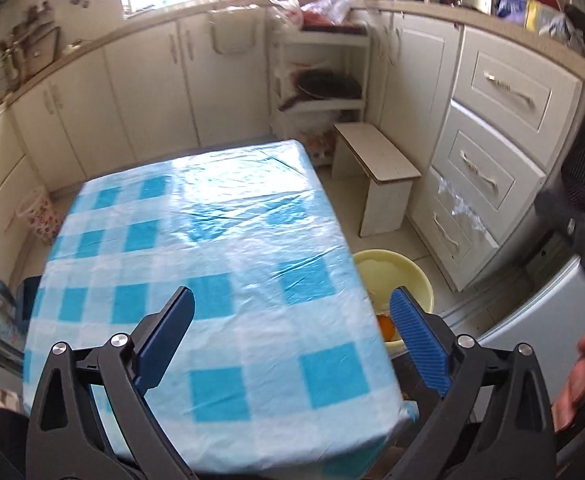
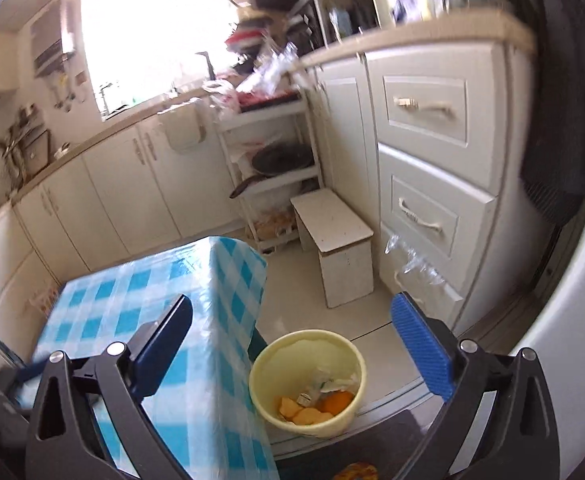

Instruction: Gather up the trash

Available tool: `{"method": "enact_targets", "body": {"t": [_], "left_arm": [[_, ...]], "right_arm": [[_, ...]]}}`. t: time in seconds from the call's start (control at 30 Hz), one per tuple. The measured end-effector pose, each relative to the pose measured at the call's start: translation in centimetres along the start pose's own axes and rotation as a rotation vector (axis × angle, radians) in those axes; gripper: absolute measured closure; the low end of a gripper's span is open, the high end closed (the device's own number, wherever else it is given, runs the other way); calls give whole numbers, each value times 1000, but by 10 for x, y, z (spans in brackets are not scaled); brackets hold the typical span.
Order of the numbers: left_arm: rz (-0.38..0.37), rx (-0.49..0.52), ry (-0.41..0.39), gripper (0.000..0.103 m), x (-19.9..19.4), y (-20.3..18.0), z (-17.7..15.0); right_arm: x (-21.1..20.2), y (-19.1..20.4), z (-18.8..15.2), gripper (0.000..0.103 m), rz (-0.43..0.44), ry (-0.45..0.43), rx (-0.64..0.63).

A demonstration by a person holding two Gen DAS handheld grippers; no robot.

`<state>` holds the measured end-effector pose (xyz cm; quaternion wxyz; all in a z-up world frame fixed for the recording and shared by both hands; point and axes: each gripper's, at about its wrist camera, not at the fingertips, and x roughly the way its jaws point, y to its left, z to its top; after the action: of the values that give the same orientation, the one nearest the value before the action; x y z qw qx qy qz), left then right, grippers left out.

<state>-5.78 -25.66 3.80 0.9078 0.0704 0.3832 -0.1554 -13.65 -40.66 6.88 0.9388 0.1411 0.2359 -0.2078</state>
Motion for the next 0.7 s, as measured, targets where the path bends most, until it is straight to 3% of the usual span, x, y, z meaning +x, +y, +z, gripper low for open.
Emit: {"method": "enact_targets", "body": {"t": [0.23, 0.47, 0.7], "left_arm": [[7, 1, -66, 8, -69, 37, -34], [-22, 14, -81, 8, -113, 56, -64], [-16, 15, -67, 8, -145, 68, -99]], "right_arm": [[-76, 26, -27, 7, -36, -62, -14], [-127, 59, -50, 7, -44, -14, -96], [-165, 68, -84, 7, -21, 27, -49]]}}
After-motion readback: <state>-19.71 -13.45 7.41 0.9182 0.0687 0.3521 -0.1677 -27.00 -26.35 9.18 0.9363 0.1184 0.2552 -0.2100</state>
